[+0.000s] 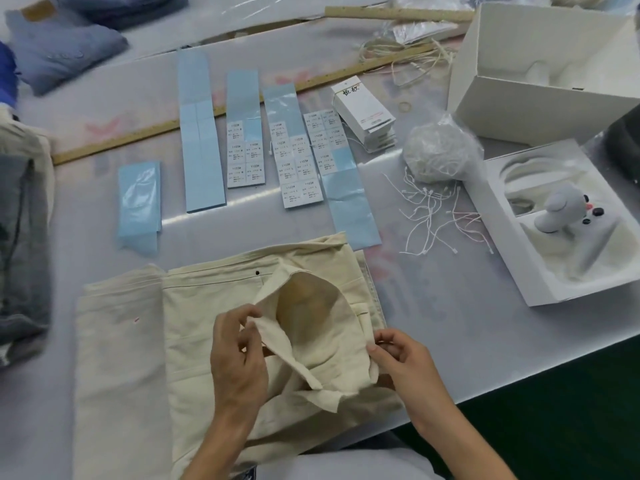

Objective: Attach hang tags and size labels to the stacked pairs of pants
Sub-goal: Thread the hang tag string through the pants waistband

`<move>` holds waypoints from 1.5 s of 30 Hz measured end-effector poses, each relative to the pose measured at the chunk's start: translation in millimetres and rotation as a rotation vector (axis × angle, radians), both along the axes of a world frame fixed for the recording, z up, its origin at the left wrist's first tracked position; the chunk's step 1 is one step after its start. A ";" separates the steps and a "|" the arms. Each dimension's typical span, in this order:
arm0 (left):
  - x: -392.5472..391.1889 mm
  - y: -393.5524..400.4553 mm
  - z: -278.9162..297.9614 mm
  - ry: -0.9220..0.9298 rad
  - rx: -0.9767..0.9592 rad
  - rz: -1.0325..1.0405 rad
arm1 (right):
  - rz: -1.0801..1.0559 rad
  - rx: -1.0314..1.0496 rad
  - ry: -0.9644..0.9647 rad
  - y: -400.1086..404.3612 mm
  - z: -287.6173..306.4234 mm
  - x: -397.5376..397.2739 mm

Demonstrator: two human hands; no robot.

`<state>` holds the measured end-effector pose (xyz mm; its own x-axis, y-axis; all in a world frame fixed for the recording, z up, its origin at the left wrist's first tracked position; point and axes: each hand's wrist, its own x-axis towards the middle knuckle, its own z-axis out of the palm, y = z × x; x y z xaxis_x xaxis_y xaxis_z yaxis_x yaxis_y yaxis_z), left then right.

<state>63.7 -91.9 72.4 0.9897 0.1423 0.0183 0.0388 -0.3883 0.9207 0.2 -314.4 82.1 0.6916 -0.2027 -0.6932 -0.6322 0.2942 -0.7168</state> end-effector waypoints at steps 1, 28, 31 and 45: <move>1.5 4.4 2.8 -0.011 0.011 0.002 | -0.013 0.000 0.008 0.6 1.5 0.1; 10.0 -33.6 34.2 0.228 0.230 -0.479 | 0.009 0.047 -0.021 14.8 -5.9 -1.1; 6.7 -36.1 34.3 0.167 0.443 -0.495 | -0.041 0.086 -0.069 20.2 -1.6 0.6; 10.3 -1.8 32.5 0.548 -0.059 -0.199 | 0.074 0.036 -0.206 46.2 24.1 12.4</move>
<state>74.0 -93.7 104.9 0.8606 -0.0615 -0.5056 0.4468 -0.3856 0.8073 12.6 -268.2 106.2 0.8316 -0.1239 -0.5413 -0.4940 0.2800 -0.8231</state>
